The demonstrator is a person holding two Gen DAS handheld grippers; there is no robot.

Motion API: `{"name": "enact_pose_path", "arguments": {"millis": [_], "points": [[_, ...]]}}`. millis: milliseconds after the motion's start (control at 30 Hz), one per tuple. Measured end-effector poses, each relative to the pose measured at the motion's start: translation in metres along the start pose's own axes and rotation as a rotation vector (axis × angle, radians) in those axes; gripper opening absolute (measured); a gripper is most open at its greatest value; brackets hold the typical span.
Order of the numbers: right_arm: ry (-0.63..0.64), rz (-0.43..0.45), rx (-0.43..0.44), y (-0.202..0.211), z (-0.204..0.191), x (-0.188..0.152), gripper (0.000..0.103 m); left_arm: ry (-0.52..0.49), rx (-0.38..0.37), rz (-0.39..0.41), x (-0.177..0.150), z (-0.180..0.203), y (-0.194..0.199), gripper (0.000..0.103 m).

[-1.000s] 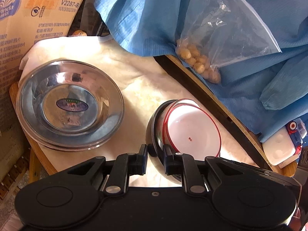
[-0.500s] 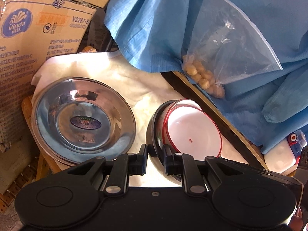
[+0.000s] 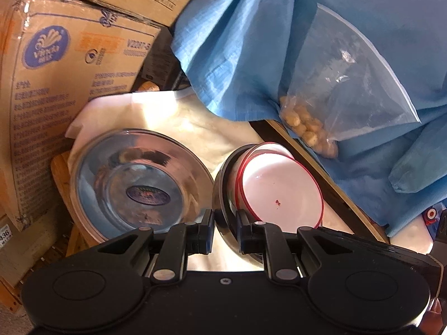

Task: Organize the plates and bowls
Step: 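Lower the steel bowl stack onto the steel plate stack with both grippers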

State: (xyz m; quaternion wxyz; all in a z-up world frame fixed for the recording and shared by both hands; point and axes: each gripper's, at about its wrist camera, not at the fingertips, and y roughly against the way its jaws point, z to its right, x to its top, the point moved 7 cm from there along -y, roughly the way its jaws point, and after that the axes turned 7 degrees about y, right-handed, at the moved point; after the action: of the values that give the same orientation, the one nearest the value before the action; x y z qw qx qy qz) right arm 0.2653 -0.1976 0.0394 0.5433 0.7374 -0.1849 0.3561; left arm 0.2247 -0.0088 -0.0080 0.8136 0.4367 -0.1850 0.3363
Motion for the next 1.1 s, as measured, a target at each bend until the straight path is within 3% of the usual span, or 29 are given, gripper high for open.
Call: {"name": "enact_pose_path", "arguments": {"millis": [1100], "points": [[0.097,-0.028,0.063,-0.044,-0.057,0.027,0.023,0.076,0.070,0.063,0.034,-0.059,0.021,0.016]]}}
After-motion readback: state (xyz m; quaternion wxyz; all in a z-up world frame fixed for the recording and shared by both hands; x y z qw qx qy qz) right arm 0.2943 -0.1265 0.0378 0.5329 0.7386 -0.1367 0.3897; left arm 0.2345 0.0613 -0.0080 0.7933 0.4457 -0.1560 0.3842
